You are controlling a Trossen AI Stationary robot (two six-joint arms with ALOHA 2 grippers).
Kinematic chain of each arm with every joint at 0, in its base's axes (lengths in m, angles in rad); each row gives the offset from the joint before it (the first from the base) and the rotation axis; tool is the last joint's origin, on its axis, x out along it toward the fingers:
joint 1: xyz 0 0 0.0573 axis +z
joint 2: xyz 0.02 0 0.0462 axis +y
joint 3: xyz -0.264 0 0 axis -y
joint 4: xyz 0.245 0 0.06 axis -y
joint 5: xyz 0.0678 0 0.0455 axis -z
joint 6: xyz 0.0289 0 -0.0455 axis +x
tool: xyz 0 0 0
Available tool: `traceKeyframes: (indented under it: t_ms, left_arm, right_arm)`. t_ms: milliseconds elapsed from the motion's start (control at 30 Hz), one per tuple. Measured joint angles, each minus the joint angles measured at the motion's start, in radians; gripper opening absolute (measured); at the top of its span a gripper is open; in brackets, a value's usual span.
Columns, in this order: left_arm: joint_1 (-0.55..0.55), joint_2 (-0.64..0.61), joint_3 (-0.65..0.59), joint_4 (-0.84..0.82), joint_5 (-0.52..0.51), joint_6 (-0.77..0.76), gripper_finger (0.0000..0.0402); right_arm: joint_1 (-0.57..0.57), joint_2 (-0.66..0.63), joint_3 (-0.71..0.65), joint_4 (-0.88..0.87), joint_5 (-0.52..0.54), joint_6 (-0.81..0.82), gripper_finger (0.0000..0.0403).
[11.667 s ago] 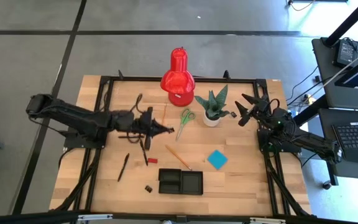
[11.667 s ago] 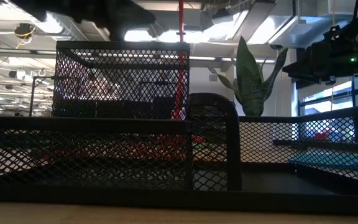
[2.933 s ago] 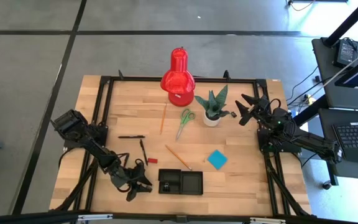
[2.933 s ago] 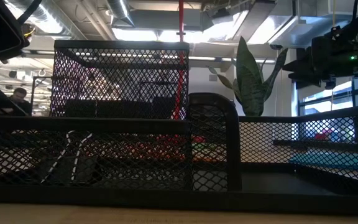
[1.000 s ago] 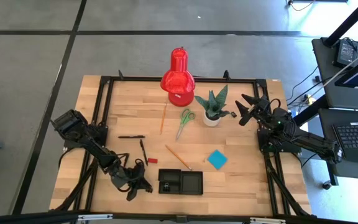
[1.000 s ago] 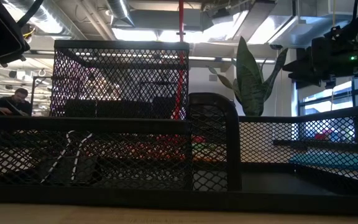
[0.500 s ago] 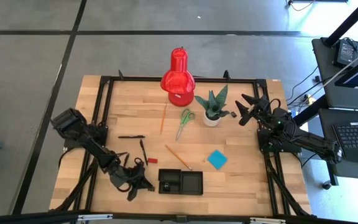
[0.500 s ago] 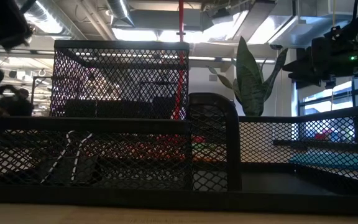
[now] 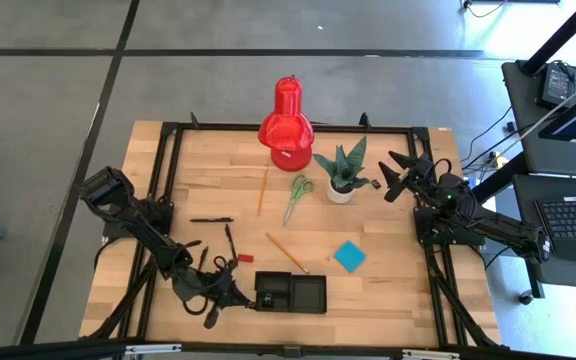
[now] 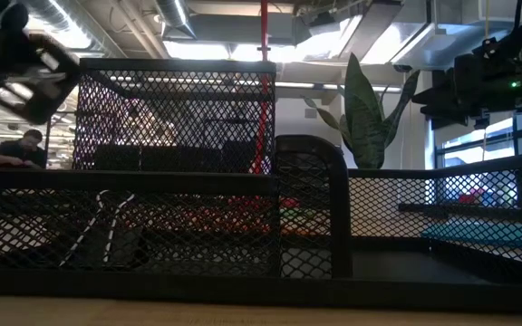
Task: Pick and place office supplies into organizer
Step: Put the bottom black binder clip into the desk organizer
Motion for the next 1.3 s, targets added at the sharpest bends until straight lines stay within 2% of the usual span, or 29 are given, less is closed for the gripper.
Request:
traceKeyframes:
  t_ms: [300, 567, 767, 1000, 1300]
  left_arm:
    - [0.031, 0.045, 0.089, -0.044, 0.014, 0.064, 0.0002]
    - [0.033, 0.099, 0.161, -0.120, -0.045, 0.033, 0.0002]
    - [0.045, 0.167, 0.209, -0.168, -0.044, 0.006, 0.0002]
    - [0.065, 0.227, 0.235, -0.211, -0.026, -0.069, 0.0002]
    - [0.071, 0.230, 0.235, -0.213, 0.012, -0.077, 0.0004]
  right_arm:
    - [0.000, 0.000, 0.000, 0.000, 0.000, 0.000, 0.0260]
    - [0.000, 0.000, 0.000, 0.000, 0.000, 0.002, 0.0260]
    - [0.000, 0.000, 0.000, 0.000, 0.000, 0.000, 0.0260]
    - [0.000, 0.000, 0.000, -0.001, 0.000, 0.001, 0.0260]
    - [0.000, 0.000, 0.000, -0.001, 0.000, 0.001, 0.0260]
